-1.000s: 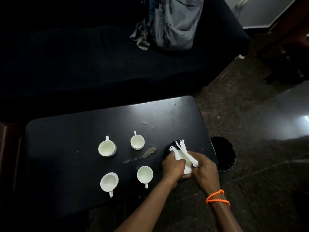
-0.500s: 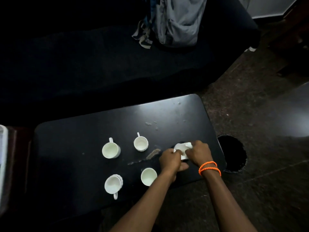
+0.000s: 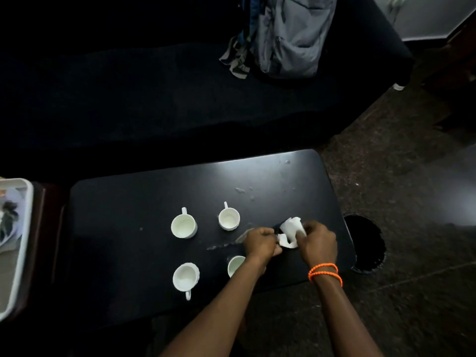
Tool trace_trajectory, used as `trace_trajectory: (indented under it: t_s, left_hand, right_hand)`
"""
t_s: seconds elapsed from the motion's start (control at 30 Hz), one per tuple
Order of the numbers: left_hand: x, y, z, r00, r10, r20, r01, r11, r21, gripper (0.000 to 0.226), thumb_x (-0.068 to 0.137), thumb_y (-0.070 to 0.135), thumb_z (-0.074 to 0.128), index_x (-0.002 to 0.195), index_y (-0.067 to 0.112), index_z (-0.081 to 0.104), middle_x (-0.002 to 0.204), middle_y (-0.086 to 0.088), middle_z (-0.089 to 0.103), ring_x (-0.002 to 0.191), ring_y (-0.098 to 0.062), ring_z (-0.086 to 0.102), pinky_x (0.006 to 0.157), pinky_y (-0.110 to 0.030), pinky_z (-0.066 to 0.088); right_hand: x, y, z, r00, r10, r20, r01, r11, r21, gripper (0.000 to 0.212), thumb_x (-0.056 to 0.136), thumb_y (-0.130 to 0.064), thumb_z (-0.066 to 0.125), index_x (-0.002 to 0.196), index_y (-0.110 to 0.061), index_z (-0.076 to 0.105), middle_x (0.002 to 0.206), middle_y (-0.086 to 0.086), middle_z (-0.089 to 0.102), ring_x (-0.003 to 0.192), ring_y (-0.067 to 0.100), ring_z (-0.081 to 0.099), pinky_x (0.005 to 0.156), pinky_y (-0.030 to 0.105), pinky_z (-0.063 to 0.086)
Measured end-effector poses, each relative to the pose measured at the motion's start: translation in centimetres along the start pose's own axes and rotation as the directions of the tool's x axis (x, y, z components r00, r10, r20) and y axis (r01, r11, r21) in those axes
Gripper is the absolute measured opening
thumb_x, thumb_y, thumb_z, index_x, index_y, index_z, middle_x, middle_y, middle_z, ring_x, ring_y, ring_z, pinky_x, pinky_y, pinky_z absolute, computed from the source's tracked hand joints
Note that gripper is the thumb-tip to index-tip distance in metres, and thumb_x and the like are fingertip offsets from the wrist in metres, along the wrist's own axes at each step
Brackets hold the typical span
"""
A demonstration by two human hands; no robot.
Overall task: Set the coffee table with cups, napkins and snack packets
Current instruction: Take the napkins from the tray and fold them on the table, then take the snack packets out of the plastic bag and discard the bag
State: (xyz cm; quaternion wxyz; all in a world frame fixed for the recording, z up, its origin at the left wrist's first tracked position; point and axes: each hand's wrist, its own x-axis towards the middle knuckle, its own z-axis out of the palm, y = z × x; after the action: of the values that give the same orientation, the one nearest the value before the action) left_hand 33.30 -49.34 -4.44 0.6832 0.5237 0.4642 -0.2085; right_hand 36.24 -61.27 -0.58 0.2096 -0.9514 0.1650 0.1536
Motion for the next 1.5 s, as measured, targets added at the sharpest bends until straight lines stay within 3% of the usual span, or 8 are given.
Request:
trace_trajectory:
  t_s: [0.17,0.47,0.73,0.9,1.03,1.17,1.3,1.5]
  left_hand:
    - [0.5,0.8,-6.2,0.997,0.025,-0.074,-0.031,0.995,-0.093,0.016,0.089,-0.001,0.059,0.090,0.008,0.073,0.073,-0.009,0.067,0.056,-0.017,0.058,0.059,-0.029,0.056]
    - [2.0,4.5,-23.2,0.946,0.116,-0.303,-0.181,0.964,-0.195,0.022,0.088,0.003,0.062,0.074,0.018,0.069,0.063,-0.005,0.064,0.058,-0.020,0.057,0.064,-0.030,0.050]
    - [1.6,8.3,-43.6,0.811,0.170,-0.560,-0.351,0.907,-0.234,0.015,0.088,0.010,0.066,0.082,0.023,0.072,0.068,0.003,0.071,0.059,-0.010,0.065,0.061,-0.025,0.055]
    - [0.5,8.6,-55.6,0.721,0.104,-0.685,-0.379,0.887,-0.264,0.016,0.084,0.013,0.066,0.094,0.009,0.078,0.081,-0.020,0.076,0.072,-0.028,0.069,0.080,-0.043,0.059]
    - [0.8,8.5,-63.3,0.686,0.063,-0.725,-0.380,0.880,-0.283,0.011,0.086,0.024,0.065,0.089,0.016,0.071,0.104,-0.028,0.074,0.100,-0.048,0.069,0.084,-0.047,0.057]
    - [1.8,9.3,-68.8,0.685,-0.006,-0.729,-0.376,0.854,-0.360,0.039,0.098,0.042,0.059,0.110,0.005,0.067,0.107,-0.025,0.069,0.102,-0.040,0.069,0.096,-0.056,0.057]
    - [2.3,9.4,-71.3,0.800,-0.070,-0.596,-0.350,0.753,-0.558,0.053,0.092,0.065,0.057,0.110,0.017,0.071,0.108,-0.011,0.074,0.099,-0.031,0.072,0.068,-0.034,0.058]
    - [3.4,9.3,-74.1,0.895,0.020,-0.446,-0.365,0.607,-0.706,0.069,0.084,0.071,0.063,0.128,0.018,0.064,0.123,-0.007,0.069,0.114,-0.025,0.065,0.080,-0.039,0.056]
  right_hand:
    - [-1.9,-4.7,0.9,0.966,-0.185,-0.182,0.174,0.982,-0.078,0.033,0.082,-0.025,0.074,0.111,-0.010,0.073,0.109,0.017,0.070,0.102,0.040,0.064,0.081,0.042,0.053]
    - [-7.7,-21.1,10.0,0.892,-0.448,0.062,0.452,0.889,-0.068,0.038,0.084,-0.030,0.069,0.118,-0.012,0.070,0.115,0.013,0.071,0.111,0.035,0.064,0.087,0.039,0.053]
    - [-16.4,-36.8,21.4,0.584,-0.752,0.307,0.794,0.607,-0.025,0.034,0.085,-0.034,0.066,0.116,-0.020,0.067,0.115,0.007,0.072,0.108,0.031,0.068,0.083,0.037,0.055]
    - [-22.8,-45.0,27.5,0.401,-0.821,0.406,0.884,0.463,0.062,0.027,0.086,-0.036,0.065,0.105,-0.017,0.069,0.108,0.009,0.072,0.104,0.033,0.067,0.075,0.037,0.053]
    - [-25.9,-51.1,30.8,0.269,-0.878,0.397,0.909,0.368,0.196,0.041,0.086,-0.030,0.068,0.123,-0.013,0.065,0.121,0.013,0.066,0.115,0.035,0.062,0.088,0.041,0.054]
    - [-27.5,-57.0,33.4,0.338,-0.889,0.310,0.871,0.421,0.255,0.068,0.079,-0.040,0.075,0.137,-0.013,0.051,0.131,0.014,0.052,0.120,0.035,0.055,0.093,0.042,0.053]
    - [-27.8,-61.3,35.7,0.354,-0.805,0.476,0.797,0.526,0.297,0.102,0.072,-0.056,0.080,0.154,-0.019,0.032,0.151,0.015,0.034,0.138,0.035,0.039,0.111,0.044,0.043]
    - [-27.1,-62.6,37.0,0.335,-0.732,0.593,0.666,0.629,0.401,0.075,0.071,-0.057,0.083,0.133,-0.023,0.057,0.133,0.007,0.060,0.121,0.026,0.060,0.105,0.043,0.051]
